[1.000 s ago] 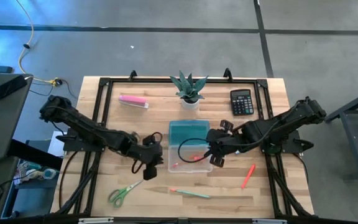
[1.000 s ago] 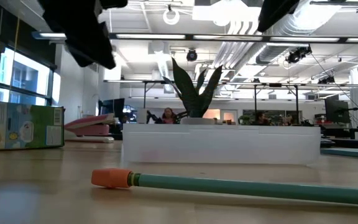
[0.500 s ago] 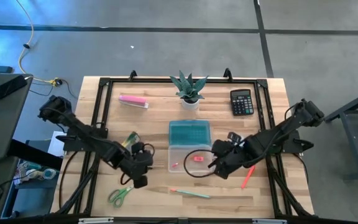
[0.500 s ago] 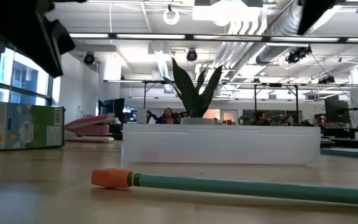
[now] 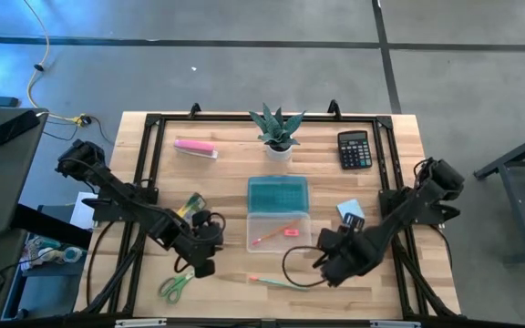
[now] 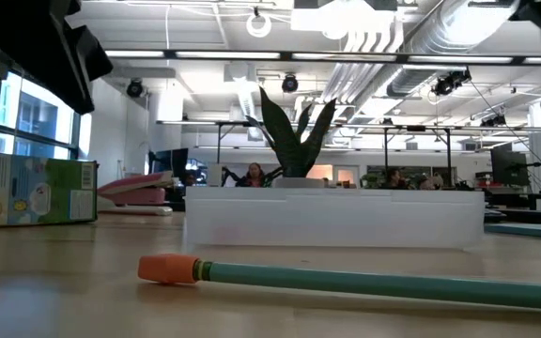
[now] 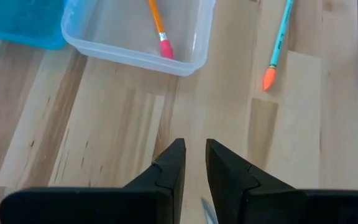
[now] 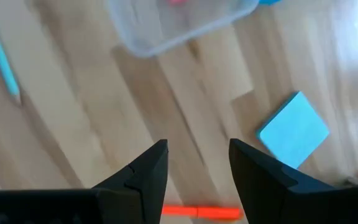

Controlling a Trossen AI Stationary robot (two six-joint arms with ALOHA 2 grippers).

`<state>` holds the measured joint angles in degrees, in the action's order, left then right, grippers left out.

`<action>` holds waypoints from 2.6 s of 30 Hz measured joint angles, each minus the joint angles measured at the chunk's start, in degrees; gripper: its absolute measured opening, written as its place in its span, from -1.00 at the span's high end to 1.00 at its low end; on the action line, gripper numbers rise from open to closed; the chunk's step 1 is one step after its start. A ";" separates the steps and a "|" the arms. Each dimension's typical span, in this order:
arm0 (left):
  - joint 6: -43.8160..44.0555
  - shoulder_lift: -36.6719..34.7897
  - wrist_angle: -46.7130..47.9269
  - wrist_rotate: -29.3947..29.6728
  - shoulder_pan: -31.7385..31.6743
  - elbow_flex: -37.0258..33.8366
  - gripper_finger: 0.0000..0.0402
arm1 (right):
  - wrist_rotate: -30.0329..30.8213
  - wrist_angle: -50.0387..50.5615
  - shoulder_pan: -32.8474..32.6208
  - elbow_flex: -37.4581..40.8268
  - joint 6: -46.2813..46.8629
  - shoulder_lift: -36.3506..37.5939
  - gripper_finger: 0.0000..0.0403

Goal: Pack school essentials
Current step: Put the orange pen into the blue supply box

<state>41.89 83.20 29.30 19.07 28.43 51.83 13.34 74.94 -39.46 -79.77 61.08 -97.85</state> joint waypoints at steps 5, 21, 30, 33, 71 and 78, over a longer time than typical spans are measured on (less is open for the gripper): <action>0.12 0.00 -0.01 0.00 -0.80 0.00 0.73 | 0.95 3.31 -3.02 0.00 1.07 -1.22 0.20; 0.10 0.02 -0.41 0.00 -4.26 0.00 0.73 | 1.46 15.07 -6.56 0.00 4.39 -1.08 0.20; 0.09 0.02 -0.44 -0.26 -5.27 0.00 0.73 | 0.46 14.39 -7.10 6.63 2.34 4.59 0.20; 0.13 0.02 -0.45 -0.32 -5.25 0.00 0.73 | -1.37 8.18 -7.67 13.23 2.50 9.79 0.20; 5.98 0.04 -0.50 -0.24 -5.27 0.00 0.73 | -3.94 -30.99 -20.17 38.45 -16.00 18.38 0.20; 5.97 0.04 -0.50 -0.22 -5.27 0.00 0.73 | -5.89 -33.93 -20.16 38.45 -18.04 11.58 0.20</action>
<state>47.86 83.24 28.80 18.85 23.16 51.83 7.46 41.01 -59.63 -41.32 43.04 -86.27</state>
